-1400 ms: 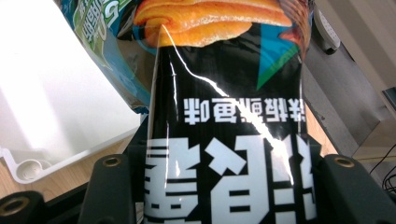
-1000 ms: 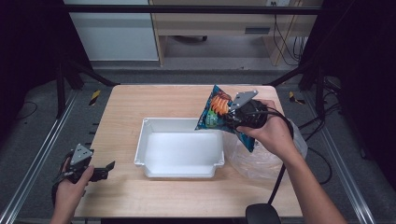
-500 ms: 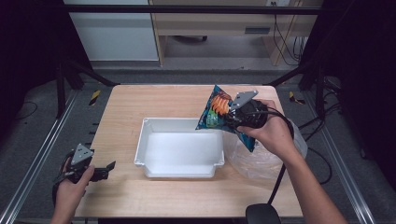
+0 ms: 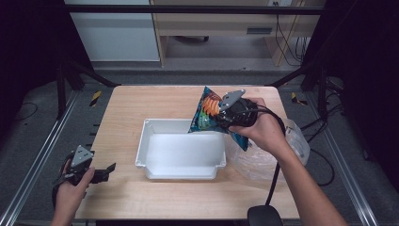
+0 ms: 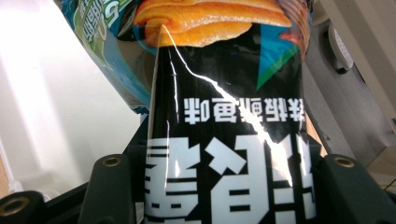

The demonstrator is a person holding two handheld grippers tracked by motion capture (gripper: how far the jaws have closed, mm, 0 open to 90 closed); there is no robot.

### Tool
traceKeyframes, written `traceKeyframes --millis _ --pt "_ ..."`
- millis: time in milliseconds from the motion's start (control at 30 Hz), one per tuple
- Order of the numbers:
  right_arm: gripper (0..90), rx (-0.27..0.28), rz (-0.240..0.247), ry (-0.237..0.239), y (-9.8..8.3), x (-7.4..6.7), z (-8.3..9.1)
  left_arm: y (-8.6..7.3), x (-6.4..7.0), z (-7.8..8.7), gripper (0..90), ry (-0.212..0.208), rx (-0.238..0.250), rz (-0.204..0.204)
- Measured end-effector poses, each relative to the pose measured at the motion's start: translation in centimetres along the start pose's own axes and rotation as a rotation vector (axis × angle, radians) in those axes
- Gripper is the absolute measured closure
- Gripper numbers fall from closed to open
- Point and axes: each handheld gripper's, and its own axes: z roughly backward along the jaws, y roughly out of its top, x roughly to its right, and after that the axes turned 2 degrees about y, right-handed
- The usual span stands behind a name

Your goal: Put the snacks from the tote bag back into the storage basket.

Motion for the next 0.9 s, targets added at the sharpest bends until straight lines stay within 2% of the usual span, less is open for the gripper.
traceKeyframes --millis 267,500,900 --pt "43.8 -0.003 0.028 0.015 1.0 -0.7 -0.7 0.0 0.1 0.1 3.1 0.003 -0.001 -0.004" --pt "43.8 0.004 0.055 0.039 1.7 -1.8 -2.0 0.1 0.4 0.1 3.1 0.005 -0.004 -0.011" --pt "43.8 0.025 0.077 0.078 2.6 -3.3 -3.6 0.0 0.4 0.1 3.1 0.008 -0.005 -0.009"
